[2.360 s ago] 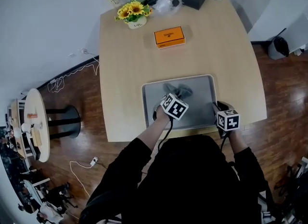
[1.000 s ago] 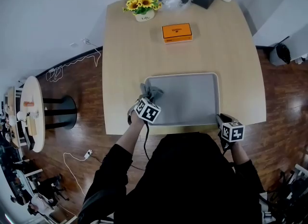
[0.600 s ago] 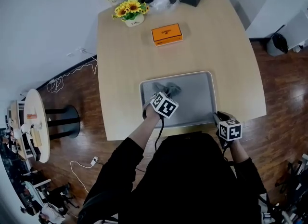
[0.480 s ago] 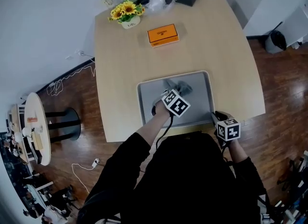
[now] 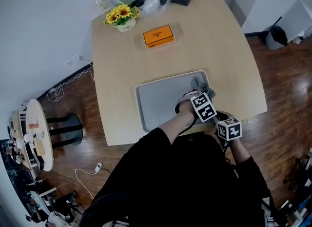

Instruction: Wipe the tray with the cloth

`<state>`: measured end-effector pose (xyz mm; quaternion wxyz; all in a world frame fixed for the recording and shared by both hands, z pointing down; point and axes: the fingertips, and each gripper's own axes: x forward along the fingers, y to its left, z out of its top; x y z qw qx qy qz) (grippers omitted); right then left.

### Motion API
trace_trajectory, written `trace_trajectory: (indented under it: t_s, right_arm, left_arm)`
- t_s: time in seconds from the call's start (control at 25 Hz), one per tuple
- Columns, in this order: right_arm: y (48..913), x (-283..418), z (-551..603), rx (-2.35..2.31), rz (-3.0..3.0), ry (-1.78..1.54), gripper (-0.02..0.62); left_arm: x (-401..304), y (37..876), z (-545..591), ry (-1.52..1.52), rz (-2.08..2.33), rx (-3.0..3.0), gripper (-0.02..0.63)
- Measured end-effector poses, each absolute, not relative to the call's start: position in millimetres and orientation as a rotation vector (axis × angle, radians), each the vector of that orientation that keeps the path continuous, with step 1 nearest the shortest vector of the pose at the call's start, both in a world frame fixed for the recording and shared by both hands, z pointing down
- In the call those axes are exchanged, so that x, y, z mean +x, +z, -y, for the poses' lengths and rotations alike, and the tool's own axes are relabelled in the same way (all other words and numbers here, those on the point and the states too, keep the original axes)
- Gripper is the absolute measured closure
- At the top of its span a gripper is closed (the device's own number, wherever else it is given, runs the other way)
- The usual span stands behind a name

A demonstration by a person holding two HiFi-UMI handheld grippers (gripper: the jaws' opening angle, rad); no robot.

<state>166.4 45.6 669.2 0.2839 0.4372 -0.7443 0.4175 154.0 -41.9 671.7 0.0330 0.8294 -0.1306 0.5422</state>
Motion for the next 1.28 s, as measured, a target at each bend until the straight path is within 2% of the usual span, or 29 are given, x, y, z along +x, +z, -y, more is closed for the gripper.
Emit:
trace_trajectory:
  t_s: [0.16, 0.48, 0.72, 0.92, 1.28]
  right_arm:
    - [672, 169, -47, 1.136, 1.98, 1.114, 0.522]
    - [674, 169, -47, 1.106, 1.95, 1.12, 0.518]
    - [673, 164, -47, 1.115, 1.939, 1.109, 0.518]
    - [672, 162, -46, 1.152, 1.949, 1.112, 0.52]
    - [671, 160, -47, 1.189, 1.984, 1.126, 0.52]
  left_arm:
    - [103, 673, 26, 1.599, 0.428, 2.494, 0.603]
    - [-93, 683, -12, 1.523, 0.696, 2.254, 0.601]
    - [-151, 680, -18, 1.429, 0.772, 2.146, 0.601]
    - [-115, 683, -9, 1.59, 0.699, 2.185, 0.601]
    - [97, 672, 1, 1.657, 0.258, 2.534, 0.601]
